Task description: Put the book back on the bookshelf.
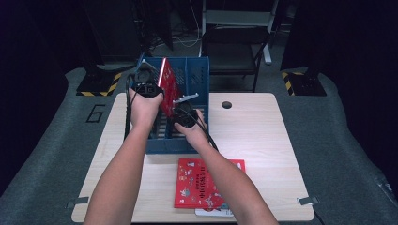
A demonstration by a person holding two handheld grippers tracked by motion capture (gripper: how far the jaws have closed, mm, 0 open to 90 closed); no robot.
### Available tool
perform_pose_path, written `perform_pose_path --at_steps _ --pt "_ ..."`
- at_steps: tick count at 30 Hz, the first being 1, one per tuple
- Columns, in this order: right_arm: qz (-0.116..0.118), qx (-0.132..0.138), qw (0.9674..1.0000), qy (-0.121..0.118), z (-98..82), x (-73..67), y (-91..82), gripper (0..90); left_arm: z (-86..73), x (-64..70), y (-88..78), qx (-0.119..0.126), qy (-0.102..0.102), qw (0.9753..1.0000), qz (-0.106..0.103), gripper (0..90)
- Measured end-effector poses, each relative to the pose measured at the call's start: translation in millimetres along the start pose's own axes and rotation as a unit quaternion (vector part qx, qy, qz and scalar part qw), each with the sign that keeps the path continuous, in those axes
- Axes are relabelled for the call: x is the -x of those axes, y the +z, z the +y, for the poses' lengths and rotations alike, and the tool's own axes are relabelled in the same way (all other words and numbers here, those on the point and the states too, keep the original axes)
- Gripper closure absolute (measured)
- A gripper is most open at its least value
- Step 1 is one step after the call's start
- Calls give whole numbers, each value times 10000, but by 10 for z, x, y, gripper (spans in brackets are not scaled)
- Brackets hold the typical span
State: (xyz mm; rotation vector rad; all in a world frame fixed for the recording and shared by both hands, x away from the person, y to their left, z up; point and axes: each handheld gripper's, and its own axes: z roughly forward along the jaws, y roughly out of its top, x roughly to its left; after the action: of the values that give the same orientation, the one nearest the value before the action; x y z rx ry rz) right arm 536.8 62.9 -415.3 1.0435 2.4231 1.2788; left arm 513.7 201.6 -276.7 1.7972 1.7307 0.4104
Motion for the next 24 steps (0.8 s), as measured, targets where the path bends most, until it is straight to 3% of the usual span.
perform_pose_path --at_steps 4,5,6,7,10,24 --pt "76 -9 9999 103 18 -30 -16 654 -3 -7 41 -51 68 9999 56 788" --pt "51 13 10000 -8 29 -25 -11 654 -4 -6 46 -60 90 9999 56 789" --pt "29 -60 9999 85 34 -49 -15 654 -6 3 60 -58 83 9999 79 788" --pt "7 -39 10000 -42 39 -36 -2 655 -6 2 65 -76 114 9999 84 788" --pt "7 -36 10000 -83 36 -28 12 655 -3 1 75 -95 118 9999 83 789" --pt "-45 -115 9999 -32 25 -18 41 653 -19 13 150 -67 94 9999 129 788"
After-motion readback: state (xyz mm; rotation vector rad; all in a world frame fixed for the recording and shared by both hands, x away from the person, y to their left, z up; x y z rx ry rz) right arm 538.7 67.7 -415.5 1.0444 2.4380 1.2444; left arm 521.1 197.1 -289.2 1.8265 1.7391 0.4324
